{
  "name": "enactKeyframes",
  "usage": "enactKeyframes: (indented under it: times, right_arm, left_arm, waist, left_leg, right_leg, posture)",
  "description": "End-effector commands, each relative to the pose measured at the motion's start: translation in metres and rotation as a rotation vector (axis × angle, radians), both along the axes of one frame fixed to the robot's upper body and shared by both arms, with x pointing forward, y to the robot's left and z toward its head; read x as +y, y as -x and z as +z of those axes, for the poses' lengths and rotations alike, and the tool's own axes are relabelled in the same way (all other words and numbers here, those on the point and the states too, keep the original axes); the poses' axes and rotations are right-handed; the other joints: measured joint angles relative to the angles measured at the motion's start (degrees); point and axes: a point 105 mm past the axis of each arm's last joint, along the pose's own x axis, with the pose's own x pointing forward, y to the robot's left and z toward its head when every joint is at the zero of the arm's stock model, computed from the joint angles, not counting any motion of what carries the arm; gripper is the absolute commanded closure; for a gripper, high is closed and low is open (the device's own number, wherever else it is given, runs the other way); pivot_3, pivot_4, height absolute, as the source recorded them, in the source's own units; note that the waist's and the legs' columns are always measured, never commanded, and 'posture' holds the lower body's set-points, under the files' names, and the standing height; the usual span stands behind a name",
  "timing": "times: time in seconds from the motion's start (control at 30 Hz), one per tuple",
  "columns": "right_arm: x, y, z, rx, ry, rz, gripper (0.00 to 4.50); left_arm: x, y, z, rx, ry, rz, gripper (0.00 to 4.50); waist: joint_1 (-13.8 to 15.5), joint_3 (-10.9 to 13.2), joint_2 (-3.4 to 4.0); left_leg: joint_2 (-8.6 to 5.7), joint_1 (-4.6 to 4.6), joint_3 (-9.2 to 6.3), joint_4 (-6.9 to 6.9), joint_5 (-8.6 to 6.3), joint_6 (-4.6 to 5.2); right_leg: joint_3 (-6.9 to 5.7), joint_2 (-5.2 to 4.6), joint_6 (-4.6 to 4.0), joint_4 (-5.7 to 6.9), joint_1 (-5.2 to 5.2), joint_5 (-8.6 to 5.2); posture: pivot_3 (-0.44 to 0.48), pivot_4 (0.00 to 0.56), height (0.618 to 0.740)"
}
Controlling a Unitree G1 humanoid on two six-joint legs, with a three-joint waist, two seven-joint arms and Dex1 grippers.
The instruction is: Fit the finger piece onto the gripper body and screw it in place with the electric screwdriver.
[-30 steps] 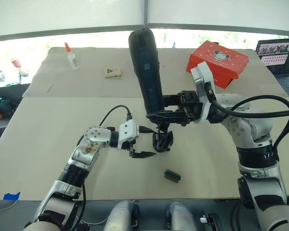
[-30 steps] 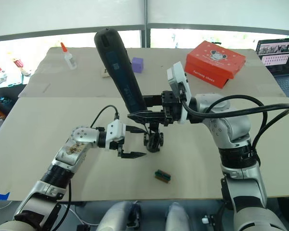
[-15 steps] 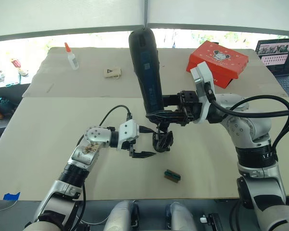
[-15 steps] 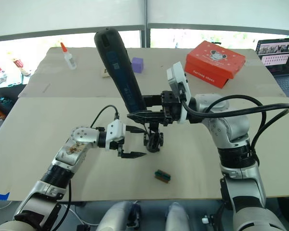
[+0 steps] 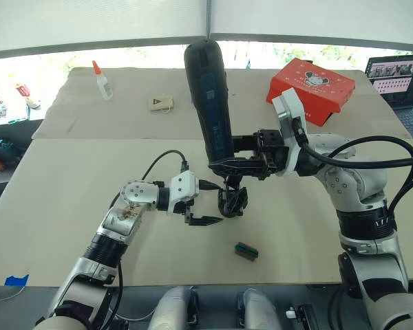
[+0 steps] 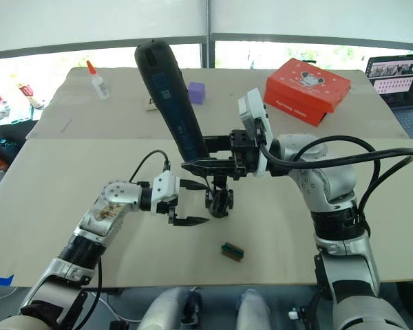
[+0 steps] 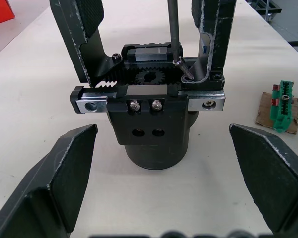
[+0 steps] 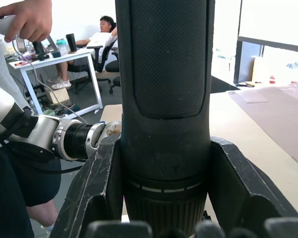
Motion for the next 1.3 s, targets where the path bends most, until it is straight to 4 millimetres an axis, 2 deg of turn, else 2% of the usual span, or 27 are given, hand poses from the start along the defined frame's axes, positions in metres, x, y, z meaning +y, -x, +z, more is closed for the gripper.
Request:
enactKeyframes:
  times: [0.03, 1.3]
  right_arm:
    - [0.0014, 0.008, 0.0202, -0.092, -0.037, 0.035, 2.56]
    - [0.0031, 0.0101, 0.0235, -0.112, -0.036, 0.043, 2.56]
  left_arm:
    - [-0.0042, 0.0026, 0.0078, -0.041, 0.01, -0.021, 0.0]
    - [-0.0052, 0.0036, 0.0068, -0.037, 0.011, -0.023, 0.0]
  waist:
    - [0.0, 0.0, 0.0]
    - [-0.01, 0.0, 0.0]
  left_leg:
    - [0.0, 0.0, 0.0, 0.0, 0.0, 0.0]
    - [0.0, 0.0, 0.0, 0.0, 0.0, 0.0]
  right_leg:
    - [0.0, 0.0, 0.0, 0.0, 0.0, 0.0]
    - [0.0, 0.0, 0.0, 0.0, 0.0, 0.0]
  posture:
    - [0.0, 0.15, 0.74]
    - [0.0, 0.15, 0.74]
